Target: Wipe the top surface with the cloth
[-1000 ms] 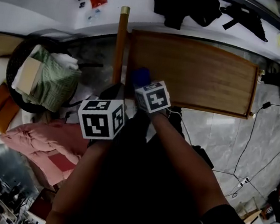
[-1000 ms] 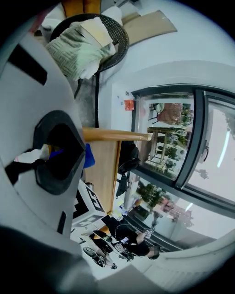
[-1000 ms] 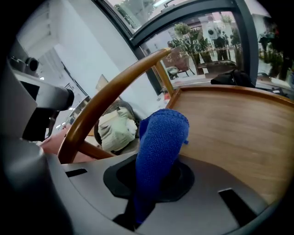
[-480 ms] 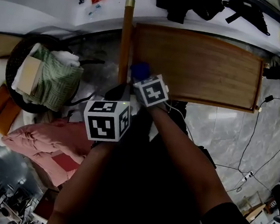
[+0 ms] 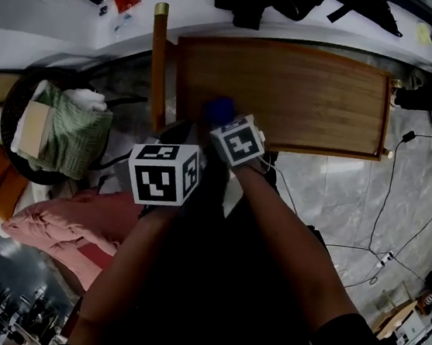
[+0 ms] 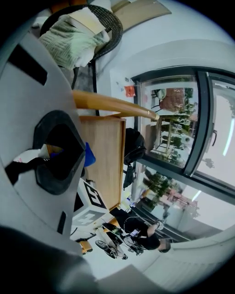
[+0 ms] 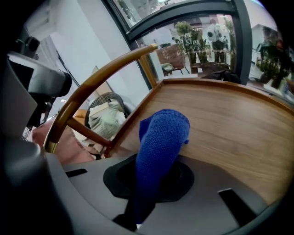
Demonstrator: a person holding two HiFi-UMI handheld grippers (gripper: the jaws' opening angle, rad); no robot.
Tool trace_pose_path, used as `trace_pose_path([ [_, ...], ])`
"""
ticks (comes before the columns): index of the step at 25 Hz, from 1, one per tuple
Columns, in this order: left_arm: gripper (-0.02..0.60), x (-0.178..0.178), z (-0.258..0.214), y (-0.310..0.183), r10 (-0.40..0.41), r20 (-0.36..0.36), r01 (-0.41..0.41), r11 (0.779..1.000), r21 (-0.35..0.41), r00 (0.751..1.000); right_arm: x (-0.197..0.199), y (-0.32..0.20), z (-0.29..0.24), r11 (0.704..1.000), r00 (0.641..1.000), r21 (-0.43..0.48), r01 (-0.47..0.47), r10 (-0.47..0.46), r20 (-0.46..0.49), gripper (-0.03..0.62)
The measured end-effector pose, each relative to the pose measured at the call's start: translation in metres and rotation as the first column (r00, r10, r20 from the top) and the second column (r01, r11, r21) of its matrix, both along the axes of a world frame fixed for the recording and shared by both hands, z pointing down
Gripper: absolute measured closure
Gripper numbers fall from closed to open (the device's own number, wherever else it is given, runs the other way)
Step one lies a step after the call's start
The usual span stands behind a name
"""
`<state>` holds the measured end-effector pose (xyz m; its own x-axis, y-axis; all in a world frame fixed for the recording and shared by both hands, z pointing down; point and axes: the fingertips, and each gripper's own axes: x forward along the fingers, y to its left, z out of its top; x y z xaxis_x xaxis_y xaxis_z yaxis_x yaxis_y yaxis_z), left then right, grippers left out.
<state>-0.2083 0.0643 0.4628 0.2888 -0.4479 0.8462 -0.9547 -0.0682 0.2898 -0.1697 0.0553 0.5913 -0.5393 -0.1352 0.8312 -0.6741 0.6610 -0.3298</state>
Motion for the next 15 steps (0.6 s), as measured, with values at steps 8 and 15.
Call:
trace_pose_path([
  [8,0.572,0.080,0.035,-0.017,0.073,0.011,-0.072,0.996,-0.058,0.997,0.105,-0.024,-0.004,0.994,0.993,0.011,-0.109,0.109,-0.039,0.546],
  [15,0.572,0.157,0.050,-0.033,0.145,0.002,-0.145,0.986,-0.083,0.989,0.197,-0.043,-0.006,0.982,0.980,0.021,-0.186,0.187,-0.075,0.546],
])
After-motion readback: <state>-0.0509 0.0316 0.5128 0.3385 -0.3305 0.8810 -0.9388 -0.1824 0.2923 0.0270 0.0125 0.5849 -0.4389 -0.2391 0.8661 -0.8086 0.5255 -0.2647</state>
